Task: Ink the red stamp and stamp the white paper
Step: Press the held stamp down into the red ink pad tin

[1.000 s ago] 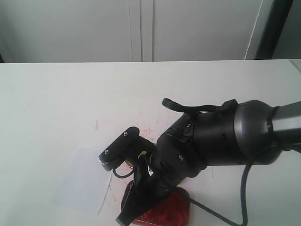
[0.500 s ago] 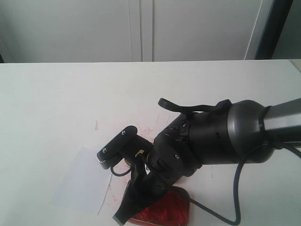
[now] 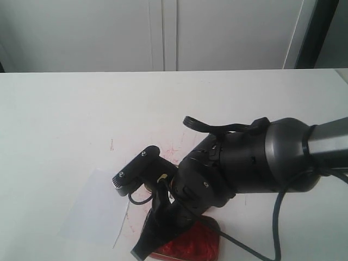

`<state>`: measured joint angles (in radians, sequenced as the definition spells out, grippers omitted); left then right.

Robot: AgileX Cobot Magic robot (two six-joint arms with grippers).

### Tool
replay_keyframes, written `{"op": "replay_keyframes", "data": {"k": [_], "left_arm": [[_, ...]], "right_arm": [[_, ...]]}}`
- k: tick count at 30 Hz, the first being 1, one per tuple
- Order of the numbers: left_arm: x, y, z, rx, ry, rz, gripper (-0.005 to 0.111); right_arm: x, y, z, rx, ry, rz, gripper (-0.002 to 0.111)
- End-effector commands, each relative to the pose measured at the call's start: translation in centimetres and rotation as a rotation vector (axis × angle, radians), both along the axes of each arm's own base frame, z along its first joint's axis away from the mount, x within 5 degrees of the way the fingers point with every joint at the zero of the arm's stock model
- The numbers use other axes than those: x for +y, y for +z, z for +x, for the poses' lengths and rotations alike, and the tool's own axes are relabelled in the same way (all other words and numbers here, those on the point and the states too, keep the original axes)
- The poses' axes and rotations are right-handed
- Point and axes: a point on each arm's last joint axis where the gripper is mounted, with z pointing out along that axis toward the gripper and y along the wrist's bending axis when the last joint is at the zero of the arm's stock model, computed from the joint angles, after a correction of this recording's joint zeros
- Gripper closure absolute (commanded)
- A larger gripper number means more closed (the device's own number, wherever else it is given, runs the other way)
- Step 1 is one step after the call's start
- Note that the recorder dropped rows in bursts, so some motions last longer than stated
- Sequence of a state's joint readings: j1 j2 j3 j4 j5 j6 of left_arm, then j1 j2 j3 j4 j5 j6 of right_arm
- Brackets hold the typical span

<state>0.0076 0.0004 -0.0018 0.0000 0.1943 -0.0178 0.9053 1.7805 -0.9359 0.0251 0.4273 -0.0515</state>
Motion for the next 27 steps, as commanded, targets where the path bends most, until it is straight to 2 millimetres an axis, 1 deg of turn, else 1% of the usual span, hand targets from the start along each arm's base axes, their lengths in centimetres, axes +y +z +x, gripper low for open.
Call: {"op": "replay_keyframes", "data": {"k": [1, 8, 16, 22, 25, 27], "left_arm": [[0.0, -0.1, 0.0, 0.001, 0.0, -0.009, 0.107], [0.0, -0.1, 0.0, 0.001, 0.0, -0.009, 0.107], [0.0, -0.1, 0.0, 0.001, 0.0, -0.009, 0.107], [0.0, -0.1, 0.0, 0.001, 0.0, -0.009, 0.107], [0.0, -0.1, 0.0, 0.001, 0.0, -0.009, 0.107], [0.0, -0.1, 0.0, 0.001, 0.0, -0.009, 0.107]], "right_arm": [[-0.7, 0.4, -0.6, 0.027, -0.005, -0.031, 0.108], [-0.8, 1.8, -0.4, -0.04, 0.028, -0.01, 0.108], [-0.3, 2.3, 0.1, -0.105, 0.038, 0.058, 0.108], [-0.1, 2.2, 0.1, -0.116, 0.023, 0.096, 0.108], [0.1, 1.3, 0.2, -0.103, 0.004, 0.111, 0.108], [0.2, 1.1, 0.2, -0.105, 0.004, 0.113, 0.108]]}}
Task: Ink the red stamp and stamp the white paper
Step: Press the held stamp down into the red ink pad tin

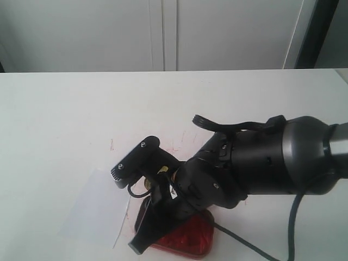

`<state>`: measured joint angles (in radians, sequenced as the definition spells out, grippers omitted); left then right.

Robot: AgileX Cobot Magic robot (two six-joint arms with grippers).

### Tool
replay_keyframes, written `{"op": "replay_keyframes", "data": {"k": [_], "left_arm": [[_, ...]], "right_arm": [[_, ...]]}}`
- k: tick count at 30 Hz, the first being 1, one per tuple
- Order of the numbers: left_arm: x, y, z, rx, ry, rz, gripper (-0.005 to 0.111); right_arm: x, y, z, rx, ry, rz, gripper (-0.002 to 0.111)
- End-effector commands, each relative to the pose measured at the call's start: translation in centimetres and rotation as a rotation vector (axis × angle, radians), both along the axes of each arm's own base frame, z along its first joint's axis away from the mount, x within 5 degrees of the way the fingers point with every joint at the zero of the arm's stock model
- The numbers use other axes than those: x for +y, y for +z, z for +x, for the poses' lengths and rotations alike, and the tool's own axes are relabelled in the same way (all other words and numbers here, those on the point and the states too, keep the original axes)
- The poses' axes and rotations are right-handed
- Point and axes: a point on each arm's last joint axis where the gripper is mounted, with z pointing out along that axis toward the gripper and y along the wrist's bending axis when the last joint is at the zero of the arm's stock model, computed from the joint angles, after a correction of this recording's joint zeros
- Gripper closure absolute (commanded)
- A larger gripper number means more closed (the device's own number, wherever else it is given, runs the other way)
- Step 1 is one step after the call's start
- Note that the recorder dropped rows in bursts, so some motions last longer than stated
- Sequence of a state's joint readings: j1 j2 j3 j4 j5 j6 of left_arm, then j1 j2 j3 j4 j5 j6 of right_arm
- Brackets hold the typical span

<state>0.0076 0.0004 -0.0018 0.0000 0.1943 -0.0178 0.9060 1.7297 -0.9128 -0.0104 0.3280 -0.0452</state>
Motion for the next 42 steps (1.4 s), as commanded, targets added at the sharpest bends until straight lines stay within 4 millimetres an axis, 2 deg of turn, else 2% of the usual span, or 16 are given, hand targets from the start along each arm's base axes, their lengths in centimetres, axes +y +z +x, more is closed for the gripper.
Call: {"op": "replay_keyframes", "data": {"k": [1, 14, 31, 42], "left_arm": [[0.0, -0.1, 0.0, 0.001, 0.0, -0.009, 0.107], [0.0, -0.1, 0.0, 0.001, 0.0, -0.009, 0.107], [0.0, -0.1, 0.0, 0.001, 0.0, -0.009, 0.107], [0.0, -0.1, 0.0, 0.001, 0.0, -0.009, 0.107]], "right_arm": [[0.3, -0.4, 0.1, -0.012, -0.013, 0.035, 0.108], [0.5, -1.2, 0.3, -0.002, -0.031, 0.042, 0.108], [0.8, -1.0, 0.6, -0.027, -0.058, 0.103, 0.108], [-0.4, -2.8, -0.4, -0.063, -0.063, 0.156, 0.108]]}}
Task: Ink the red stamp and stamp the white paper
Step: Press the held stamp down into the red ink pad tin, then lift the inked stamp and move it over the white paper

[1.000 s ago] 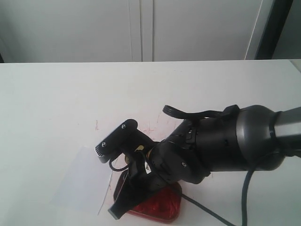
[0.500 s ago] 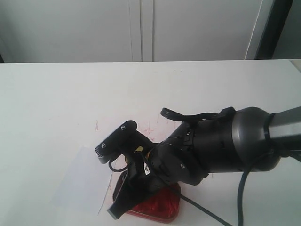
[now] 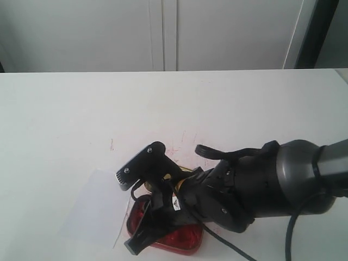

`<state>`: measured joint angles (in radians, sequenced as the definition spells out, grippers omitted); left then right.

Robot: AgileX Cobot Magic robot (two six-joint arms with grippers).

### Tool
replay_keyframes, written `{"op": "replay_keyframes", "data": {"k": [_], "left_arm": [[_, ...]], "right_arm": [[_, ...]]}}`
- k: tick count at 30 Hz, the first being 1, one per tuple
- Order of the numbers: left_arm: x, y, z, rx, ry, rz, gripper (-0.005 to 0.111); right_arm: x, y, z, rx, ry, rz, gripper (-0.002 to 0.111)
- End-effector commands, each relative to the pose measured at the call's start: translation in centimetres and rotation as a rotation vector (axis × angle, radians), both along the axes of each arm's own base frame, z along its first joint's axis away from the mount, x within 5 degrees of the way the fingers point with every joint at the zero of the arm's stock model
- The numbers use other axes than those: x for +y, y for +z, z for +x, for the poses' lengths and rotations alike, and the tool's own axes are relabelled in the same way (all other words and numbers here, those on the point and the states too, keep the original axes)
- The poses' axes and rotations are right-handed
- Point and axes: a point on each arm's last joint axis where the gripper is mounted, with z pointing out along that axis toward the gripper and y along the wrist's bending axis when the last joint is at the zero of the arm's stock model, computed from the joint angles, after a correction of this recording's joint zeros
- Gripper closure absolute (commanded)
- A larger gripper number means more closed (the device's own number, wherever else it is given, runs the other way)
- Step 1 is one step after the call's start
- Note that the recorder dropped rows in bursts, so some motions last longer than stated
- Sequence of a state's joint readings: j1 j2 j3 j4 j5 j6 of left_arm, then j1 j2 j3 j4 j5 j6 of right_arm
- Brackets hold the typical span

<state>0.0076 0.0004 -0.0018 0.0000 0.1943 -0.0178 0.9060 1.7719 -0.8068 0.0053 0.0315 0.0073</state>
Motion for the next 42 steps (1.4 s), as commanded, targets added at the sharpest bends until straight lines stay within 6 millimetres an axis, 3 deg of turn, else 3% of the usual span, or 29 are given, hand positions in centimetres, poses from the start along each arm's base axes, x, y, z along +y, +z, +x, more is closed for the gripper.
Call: {"op": "replay_keyframes", "data": {"k": [1, 6, 19, 35, 42], "left_arm": [[0.0, -0.1, 0.0, 0.001, 0.0, -0.009, 0.107], [0.0, -0.1, 0.0, 0.001, 0.0, -0.009, 0.107], [0.0, -0.1, 0.0, 0.001, 0.0, -0.009, 0.107], [0.0, -0.1, 0.0, 0.001, 0.0, -0.009, 0.107], [0.0, -0.1, 0.0, 0.001, 0.0, -0.009, 0.107]], "right_arm": [[-0.3, -0.3, -0.2, -0.003, -0.008, 0.014, 0.108], [-0.3, -0.1, -0.2, -0.008, -0.01, 0.024, 0.108], [-0.6, 3.2, -0.5, -0.059, -0.02, 0.103, 0.108], [-0.8, 3.0, -0.6, -0.039, -0.017, 0.073, 0.108], [0.7, 5.7, 0.5, -0.012, -0.019, 0.045, 0.108]]}}
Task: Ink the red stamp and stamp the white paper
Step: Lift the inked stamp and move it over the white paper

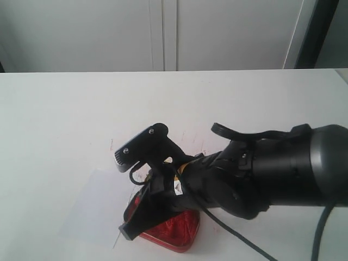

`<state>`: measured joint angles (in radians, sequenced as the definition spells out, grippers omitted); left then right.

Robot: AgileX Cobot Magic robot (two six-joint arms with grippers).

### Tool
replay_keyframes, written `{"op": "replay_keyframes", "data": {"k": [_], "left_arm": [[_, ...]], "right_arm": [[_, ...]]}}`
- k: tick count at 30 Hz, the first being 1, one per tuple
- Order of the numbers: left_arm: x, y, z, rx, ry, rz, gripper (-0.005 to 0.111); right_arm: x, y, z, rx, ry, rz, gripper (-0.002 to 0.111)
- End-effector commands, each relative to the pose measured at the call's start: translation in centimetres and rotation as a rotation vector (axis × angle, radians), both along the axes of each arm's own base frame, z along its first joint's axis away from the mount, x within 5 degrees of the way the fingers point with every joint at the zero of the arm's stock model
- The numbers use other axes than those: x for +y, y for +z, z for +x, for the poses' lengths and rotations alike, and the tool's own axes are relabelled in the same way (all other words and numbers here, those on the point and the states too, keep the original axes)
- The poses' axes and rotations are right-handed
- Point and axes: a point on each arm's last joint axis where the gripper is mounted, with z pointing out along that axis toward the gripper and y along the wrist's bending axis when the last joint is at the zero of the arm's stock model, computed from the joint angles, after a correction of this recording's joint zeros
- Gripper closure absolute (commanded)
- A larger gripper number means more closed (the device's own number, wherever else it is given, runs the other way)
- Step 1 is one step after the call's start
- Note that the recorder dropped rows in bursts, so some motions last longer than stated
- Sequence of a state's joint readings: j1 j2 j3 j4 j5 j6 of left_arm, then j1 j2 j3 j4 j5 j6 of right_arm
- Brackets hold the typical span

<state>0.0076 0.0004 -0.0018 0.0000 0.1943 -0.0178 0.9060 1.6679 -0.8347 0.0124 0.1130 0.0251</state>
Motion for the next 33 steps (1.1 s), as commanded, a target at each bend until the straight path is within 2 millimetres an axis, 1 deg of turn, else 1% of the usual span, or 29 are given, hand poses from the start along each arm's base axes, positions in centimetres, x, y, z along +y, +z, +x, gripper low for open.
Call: {"op": "replay_keyframes", "data": {"k": [1, 4, 6, 8, 11, 13, 16, 19, 21, 29, 33], "left_arm": [[0.0, -0.1, 0.0, 0.001, 0.0, -0.009, 0.107], [0.0, -0.1, 0.0, 0.001, 0.0, -0.009, 0.107], [0.0, -0.1, 0.0, 0.001, 0.0, -0.009, 0.107], [0.0, -0.1, 0.0, 0.001, 0.0, -0.009, 0.107], [0.0, -0.1, 0.0, 0.001, 0.0, -0.009, 0.107], [0.0, -0.1, 0.0, 0.001, 0.0, -0.009, 0.107], [0.0, -0.1, 0.0, 0.001, 0.0, -0.009, 0.107], [0.0, -0.1, 0.0, 0.001, 0.0, -0.009, 0.107], [0.0, -0.1, 0.0, 0.001, 0.0, -0.009, 0.107], [0.0, -0.1, 0.0, 0.001, 0.0, -0.009, 0.107], [0.0, -0.1, 0.0, 0.001, 0.0, -0.009, 0.107]], "right_arm": [[1.2, 2.7, 0.9, 0.005, 0.0, -0.003, 0.108], [1.9, 4.2, 1.4, 0.009, -0.001, -0.006, 0.108], [2.7, 6.0, 2.1, 0.016, 0.0, -0.014, 0.108], [3.3, 6.6, 2.5, 0.029, 0.001, -0.03, 0.108], [4.6, 6.7, 3.5, 0.054, 0.001, -0.061, 0.108], [5.6, 6.3, 3.9, 0.071, 0.011, -0.084, 0.108], [8.0, 5.7, 4.1, 0.072, 0.041, -0.088, 0.108], [9.9, 4.5, 4.0, 0.093, 0.072, -0.125, 0.108], [10.8, 3.4, 3.9, 0.101, 0.084, -0.137, 0.108], [11.6, 0.4, 4.5, 0.119, 0.087, -0.174, 0.108], [11.9, -0.5, 4.7, 0.109, 0.087, -0.161, 0.108]]}}
